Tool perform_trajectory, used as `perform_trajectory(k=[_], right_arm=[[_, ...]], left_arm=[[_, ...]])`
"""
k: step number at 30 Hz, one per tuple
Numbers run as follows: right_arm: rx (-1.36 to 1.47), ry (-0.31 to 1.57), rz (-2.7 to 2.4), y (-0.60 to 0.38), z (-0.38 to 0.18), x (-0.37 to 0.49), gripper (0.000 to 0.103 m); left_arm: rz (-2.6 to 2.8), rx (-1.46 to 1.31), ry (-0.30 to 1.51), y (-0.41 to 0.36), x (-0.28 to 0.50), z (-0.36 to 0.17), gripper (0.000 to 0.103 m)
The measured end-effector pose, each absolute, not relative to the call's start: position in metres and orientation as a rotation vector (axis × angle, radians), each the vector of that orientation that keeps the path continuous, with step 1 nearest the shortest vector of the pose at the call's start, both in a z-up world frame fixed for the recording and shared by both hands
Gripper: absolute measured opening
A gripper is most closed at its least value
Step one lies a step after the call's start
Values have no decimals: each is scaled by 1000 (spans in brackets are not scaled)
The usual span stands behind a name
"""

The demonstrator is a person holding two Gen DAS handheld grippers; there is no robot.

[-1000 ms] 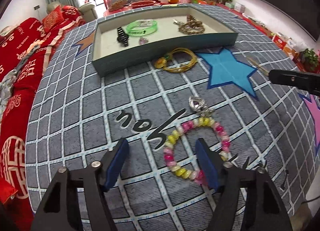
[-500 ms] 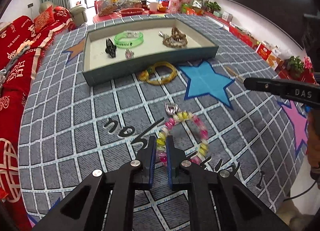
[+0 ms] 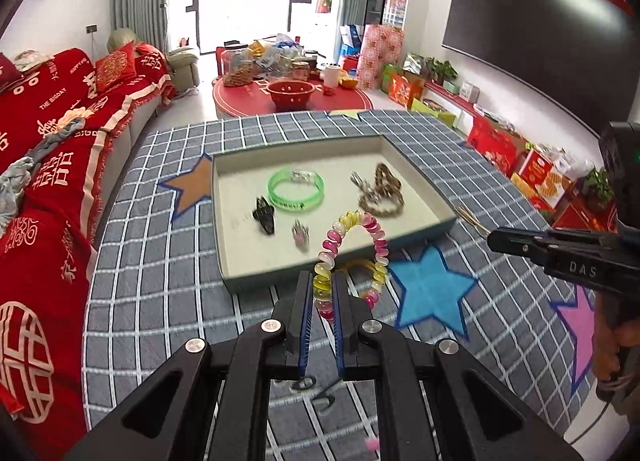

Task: Organize jewelry
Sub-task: 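Carry the beaded bracelet and hair clip into the tray and open both grippers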

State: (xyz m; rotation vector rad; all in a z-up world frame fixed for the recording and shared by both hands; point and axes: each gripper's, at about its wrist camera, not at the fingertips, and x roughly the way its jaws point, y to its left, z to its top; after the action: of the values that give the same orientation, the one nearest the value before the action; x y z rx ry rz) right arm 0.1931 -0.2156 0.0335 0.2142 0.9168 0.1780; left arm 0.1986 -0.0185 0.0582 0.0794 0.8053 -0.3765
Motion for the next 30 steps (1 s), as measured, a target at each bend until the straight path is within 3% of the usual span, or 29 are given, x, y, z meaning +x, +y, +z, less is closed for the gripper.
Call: perform_trajectory(k=[8, 30], right_arm=[[239, 937, 177, -217, 33, 245, 9], [216, 1082, 107, -210, -43, 348, 9]], left_arm=[[-323, 89, 825, -19, 251, 48, 23], [-244, 138, 973, -33, 341, -22, 23]])
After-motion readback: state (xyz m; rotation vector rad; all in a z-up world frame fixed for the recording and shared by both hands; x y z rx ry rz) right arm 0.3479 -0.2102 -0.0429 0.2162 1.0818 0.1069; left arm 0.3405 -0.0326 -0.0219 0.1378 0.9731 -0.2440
